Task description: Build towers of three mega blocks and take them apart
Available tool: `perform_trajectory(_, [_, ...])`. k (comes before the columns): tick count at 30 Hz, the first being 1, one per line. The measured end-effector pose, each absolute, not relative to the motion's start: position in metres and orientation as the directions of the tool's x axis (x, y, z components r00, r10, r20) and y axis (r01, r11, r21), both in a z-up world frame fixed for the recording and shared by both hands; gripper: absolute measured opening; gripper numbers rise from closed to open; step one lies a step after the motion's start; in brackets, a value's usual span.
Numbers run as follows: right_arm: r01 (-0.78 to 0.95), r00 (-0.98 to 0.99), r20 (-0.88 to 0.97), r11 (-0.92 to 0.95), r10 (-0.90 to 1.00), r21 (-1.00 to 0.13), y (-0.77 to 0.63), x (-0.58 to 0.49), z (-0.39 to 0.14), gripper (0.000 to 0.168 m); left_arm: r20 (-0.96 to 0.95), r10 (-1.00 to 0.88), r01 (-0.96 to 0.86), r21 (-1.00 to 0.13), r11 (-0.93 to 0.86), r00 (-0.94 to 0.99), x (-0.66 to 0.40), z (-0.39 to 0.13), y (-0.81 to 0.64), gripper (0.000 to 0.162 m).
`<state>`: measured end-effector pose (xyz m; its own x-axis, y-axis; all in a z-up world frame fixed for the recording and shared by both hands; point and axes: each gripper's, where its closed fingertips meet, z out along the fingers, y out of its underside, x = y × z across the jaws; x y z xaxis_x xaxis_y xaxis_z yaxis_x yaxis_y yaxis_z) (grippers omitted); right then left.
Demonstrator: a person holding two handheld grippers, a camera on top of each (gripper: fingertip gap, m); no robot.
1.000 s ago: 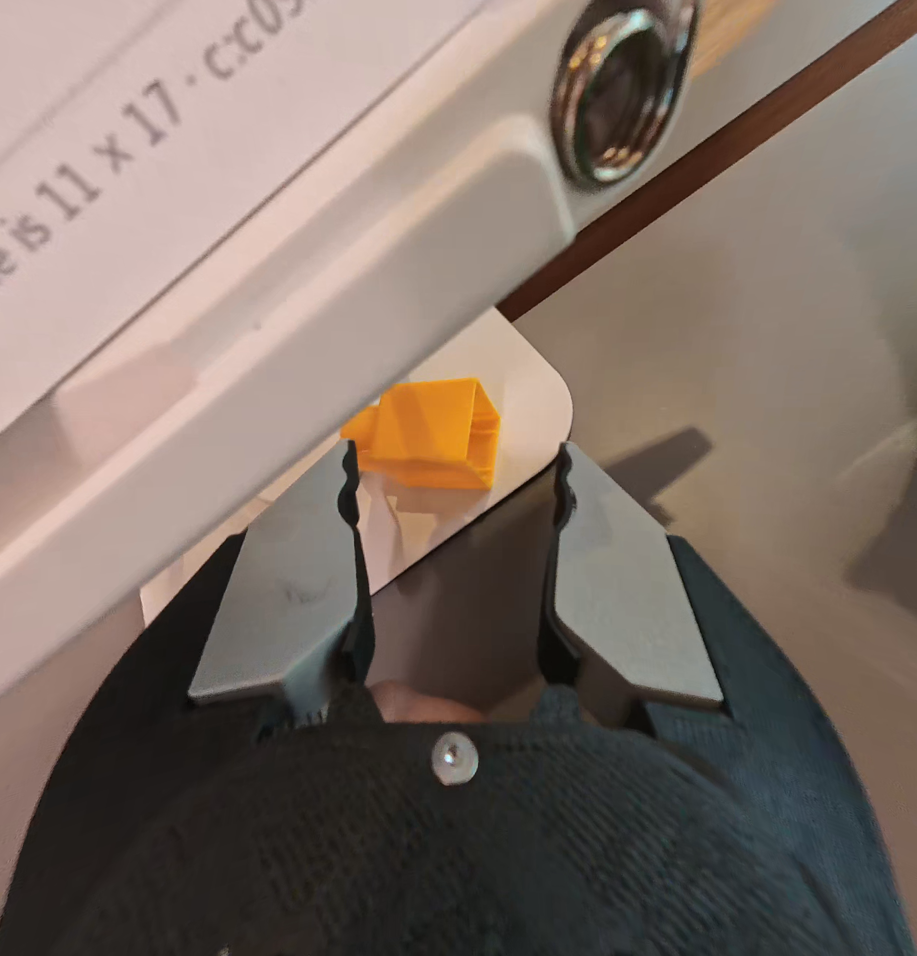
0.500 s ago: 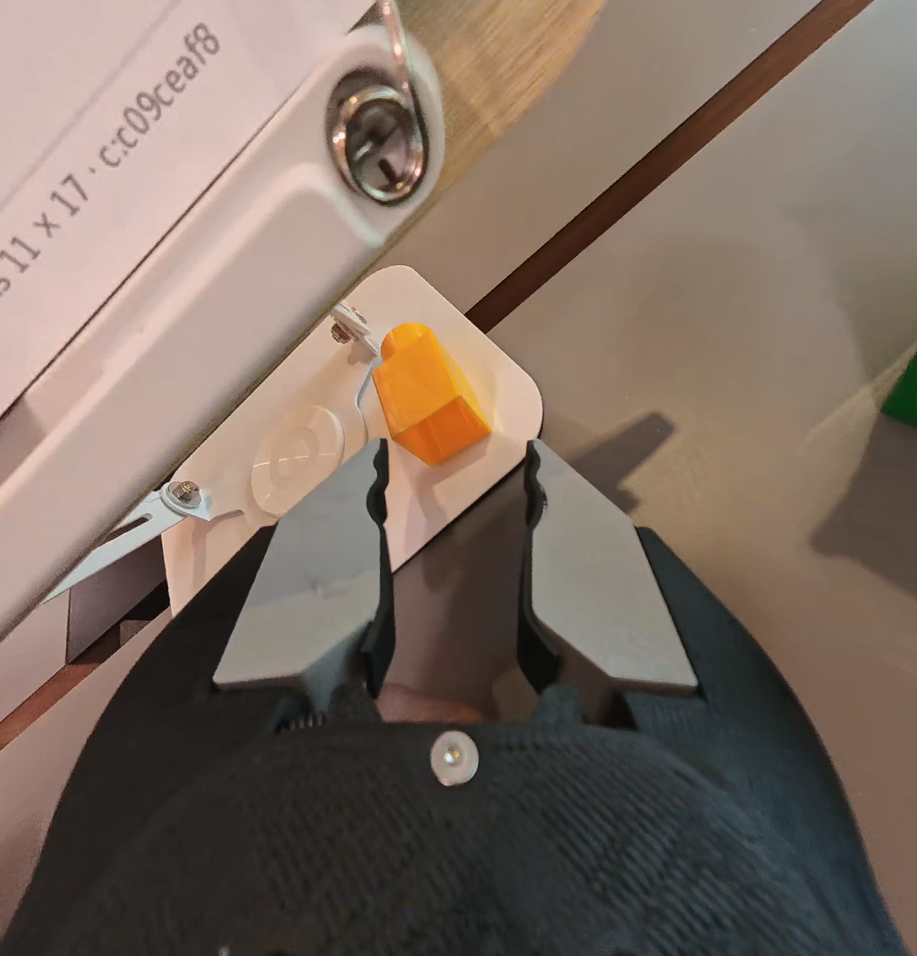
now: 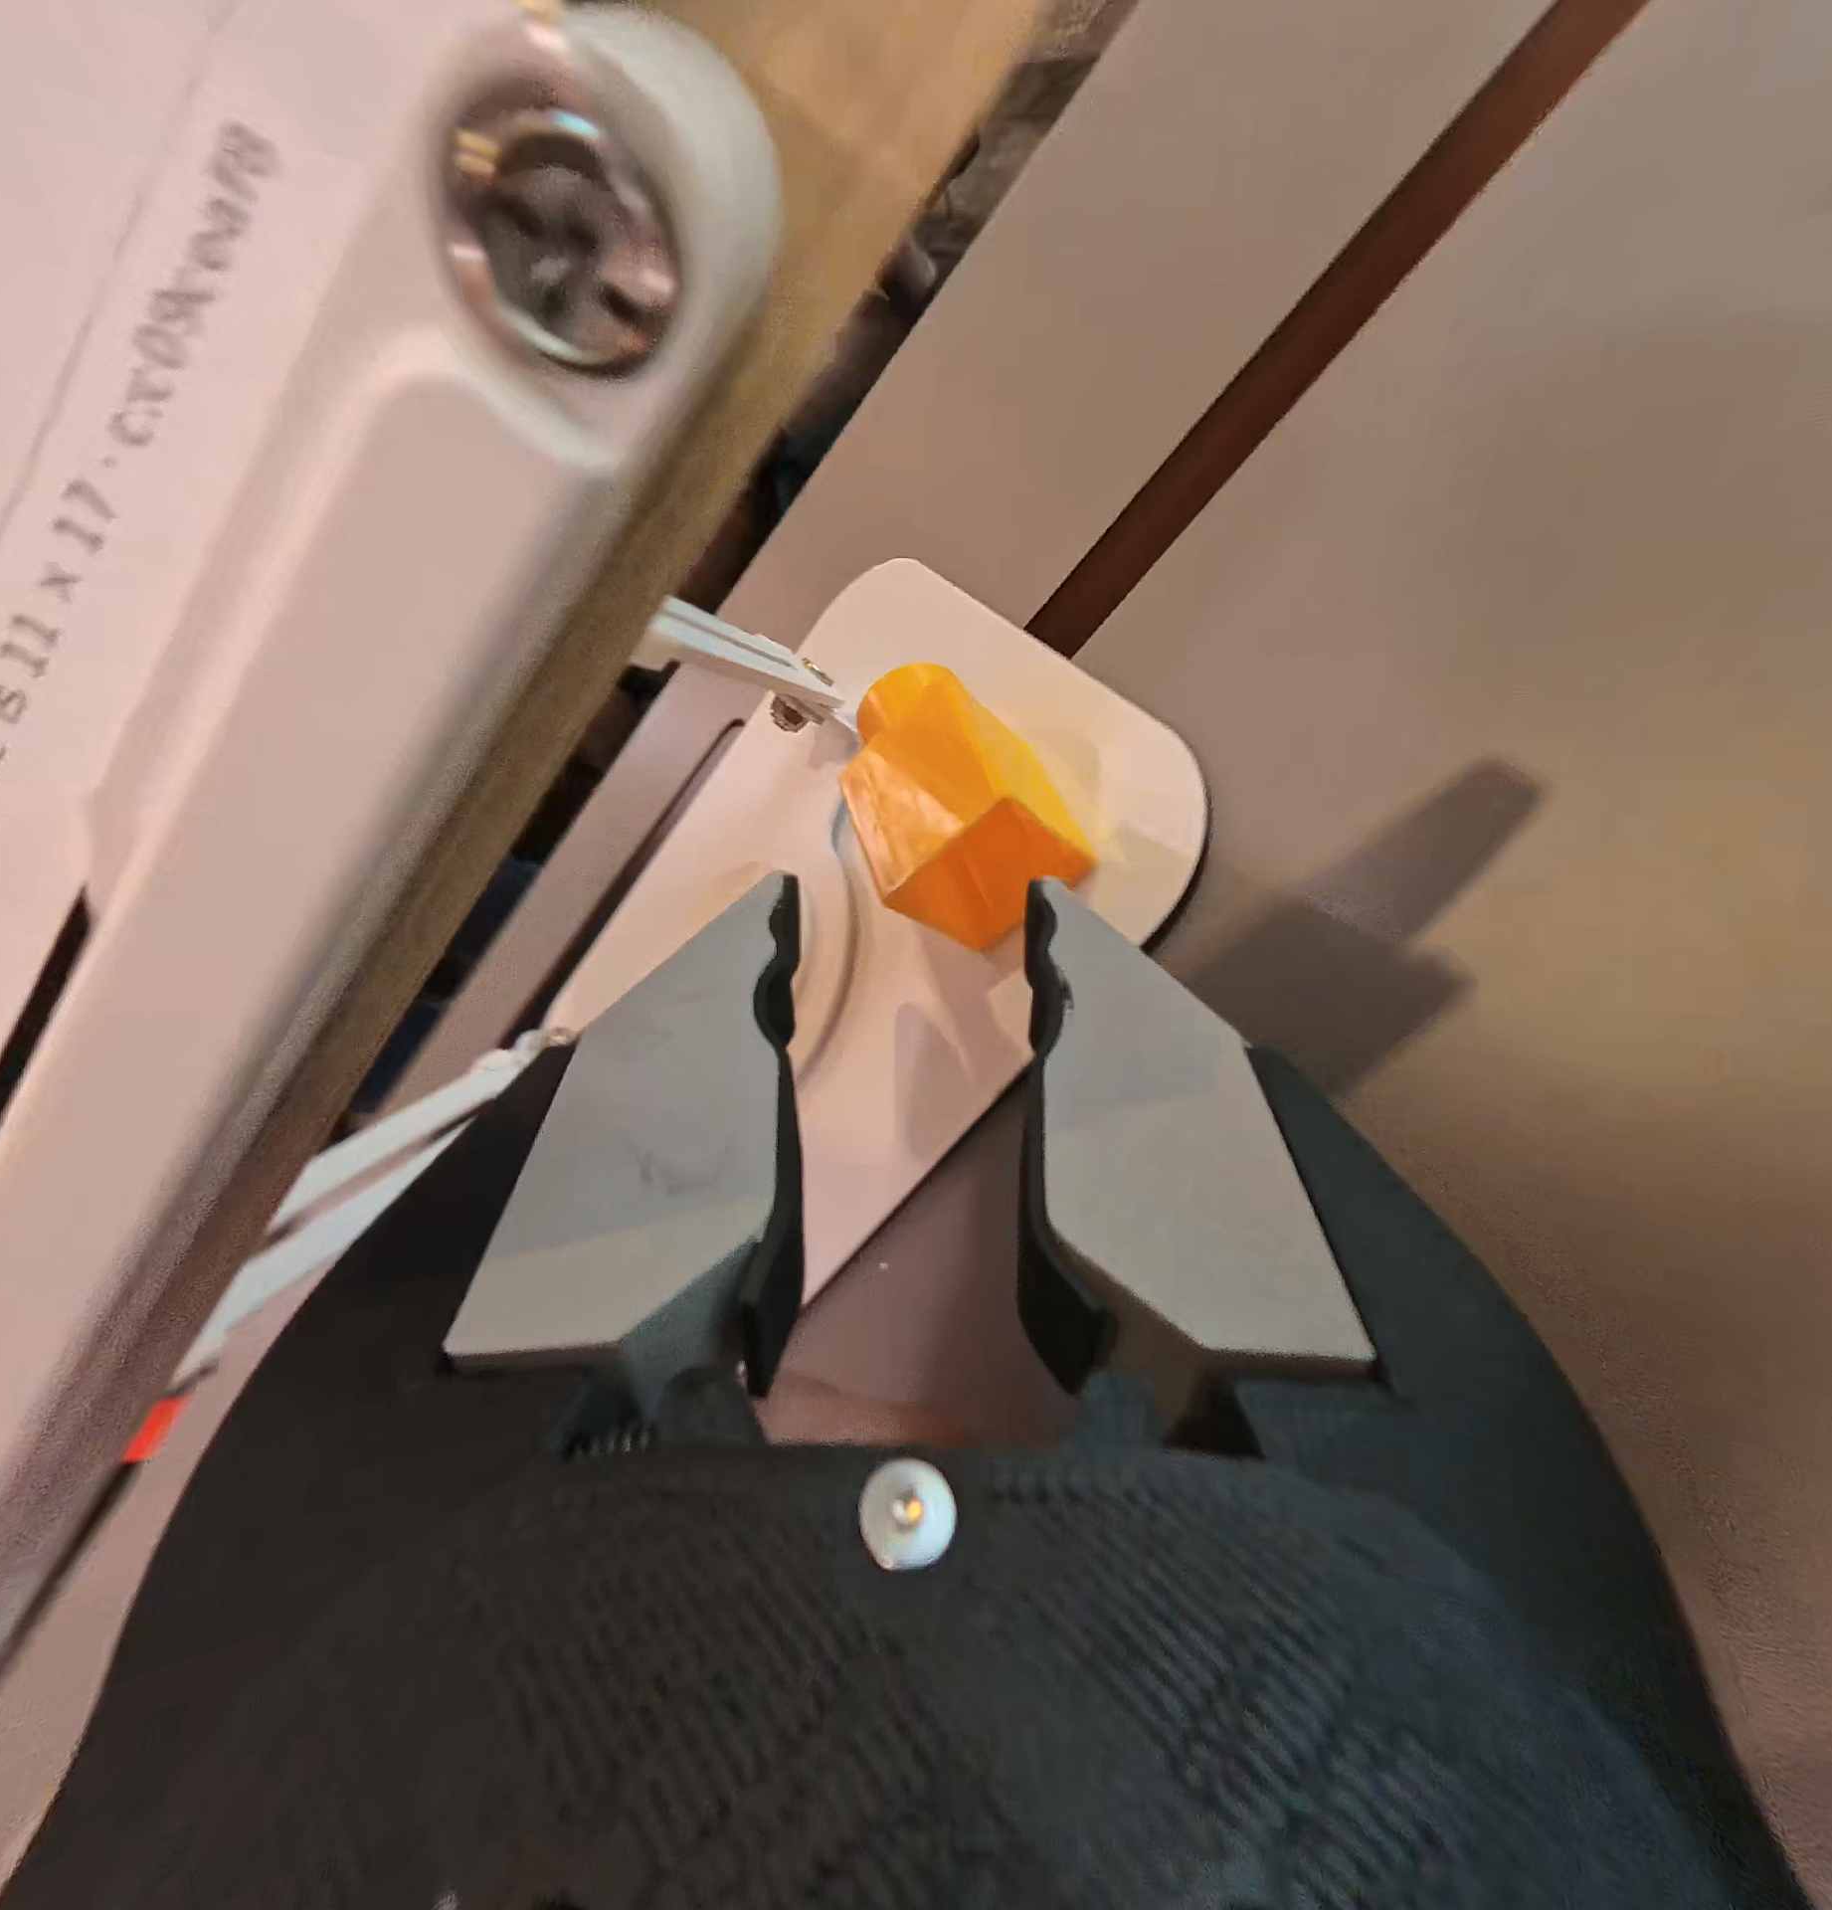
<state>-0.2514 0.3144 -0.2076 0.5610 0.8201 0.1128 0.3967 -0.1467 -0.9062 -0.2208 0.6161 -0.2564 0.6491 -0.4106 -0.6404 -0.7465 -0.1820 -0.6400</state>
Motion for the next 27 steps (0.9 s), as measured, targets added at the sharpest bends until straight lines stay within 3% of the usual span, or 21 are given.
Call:
perform_trajectory(7, [0.397,0.555,0.111,-0.145,0.825,-0.906,0.312,-0.253,-0.207,0.012,-0.882,-0.322,-0.931,-0.364,0.005,0.343,-0.224,-0.251,0.622,0.034])
perform_trajectory(21, [0.391,0.554,0.096,-0.156,0.827,-0.907,0.313,-0.253,-0.208,0.012,-0.960,-0.275,-0.994,-0.080,0.075,0.056,-0.216,-0.254,0.637,0.030])
perform_trajectory(23, [0.392,0.554,0.098,-0.156,0.827,-0.907,0.313,-0.253,-0.208,0.012,-0.966,-0.253,-0.995,-0.067,0.075,0.046,-0.216,-0.253,0.637,0.004])
perform_trajectory(27, [0.396,0.557,0.102,-0.156,0.824,-0.905,0.314,-0.252,-0.209,0.012,-0.935,-0.258,-0.961,-0.268,0.066,0.242,-0.221,-0.234,0.630,0.003])
